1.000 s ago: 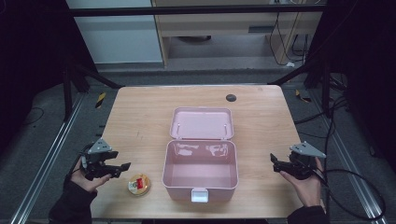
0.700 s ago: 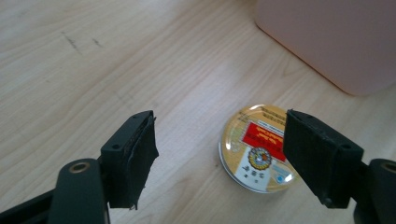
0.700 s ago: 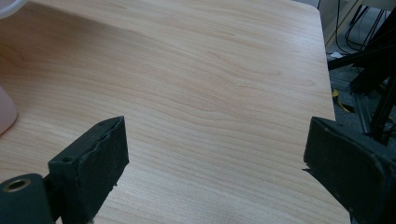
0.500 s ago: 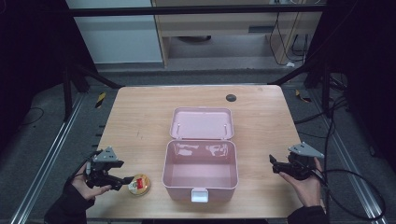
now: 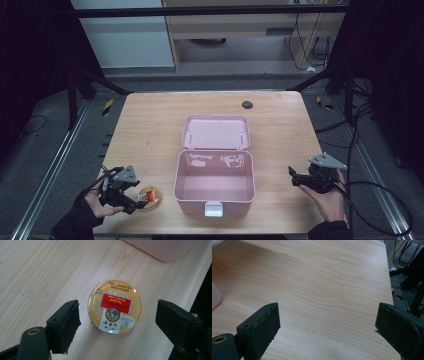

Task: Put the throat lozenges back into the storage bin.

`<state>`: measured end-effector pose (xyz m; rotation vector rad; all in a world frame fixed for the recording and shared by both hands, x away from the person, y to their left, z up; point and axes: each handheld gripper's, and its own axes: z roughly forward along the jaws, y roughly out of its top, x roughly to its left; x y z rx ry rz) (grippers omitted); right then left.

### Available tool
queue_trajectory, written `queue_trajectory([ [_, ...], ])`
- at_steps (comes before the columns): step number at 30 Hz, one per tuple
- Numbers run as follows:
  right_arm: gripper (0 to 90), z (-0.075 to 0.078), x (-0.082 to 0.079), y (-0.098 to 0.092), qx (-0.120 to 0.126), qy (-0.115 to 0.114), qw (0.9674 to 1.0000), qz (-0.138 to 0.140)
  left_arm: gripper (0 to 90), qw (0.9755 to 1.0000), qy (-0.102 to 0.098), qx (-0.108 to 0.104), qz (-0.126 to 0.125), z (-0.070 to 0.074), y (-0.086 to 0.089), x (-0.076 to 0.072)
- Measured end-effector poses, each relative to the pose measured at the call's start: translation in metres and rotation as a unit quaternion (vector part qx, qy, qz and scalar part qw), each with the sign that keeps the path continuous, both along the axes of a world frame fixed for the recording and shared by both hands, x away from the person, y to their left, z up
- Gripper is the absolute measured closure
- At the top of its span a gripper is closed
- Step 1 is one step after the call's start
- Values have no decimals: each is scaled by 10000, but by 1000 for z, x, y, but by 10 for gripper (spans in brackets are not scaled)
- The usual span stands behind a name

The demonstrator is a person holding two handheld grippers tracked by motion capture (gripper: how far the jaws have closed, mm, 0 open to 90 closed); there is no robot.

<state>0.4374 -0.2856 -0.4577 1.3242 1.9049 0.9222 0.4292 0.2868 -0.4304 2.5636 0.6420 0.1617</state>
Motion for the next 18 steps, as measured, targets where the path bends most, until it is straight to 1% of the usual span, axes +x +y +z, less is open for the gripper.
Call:
queue_trajectory([
  [1,58,0,0,0,0,0,10000,0,178,10000,0,0,0,0,0,0],
  [2,57,0,0,0,-8,11,10000,7,175,10000,7,77,-51,-1,-3,1],
  [3,57,0,0,0,-8,11,10000,7,170,10000,7,77,-51,-1,-3,1],
  [4,56,-1,1,0,-15,17,10000,17,168,9998,42,131,-118,-3,-5,1],
  [6,56,-2,0,0,-6,50,10000,21,159,9996,74,189,-175,-4,-7,2],
  [8,56,-3,1,0,-15,47,10000,22,152,9995,81,216,-198,-5,-8,3],
  [12,55,-3,1,0,-6,87,10000,25,132,9989,117,330,-307,-8,-11,6],
  [15,54,-4,1,1,-10,93,9999,38,121,9986,131,366,-356,-9,-12,7],
  [17,53,-5,2,1,-33,118,9999,54,105,9979,160,452,-430,-12,-14,9],
  [18,52,-5,2,1,-35,126,9999,53,102,9979,160,452,-430,-12,-14,9],
])
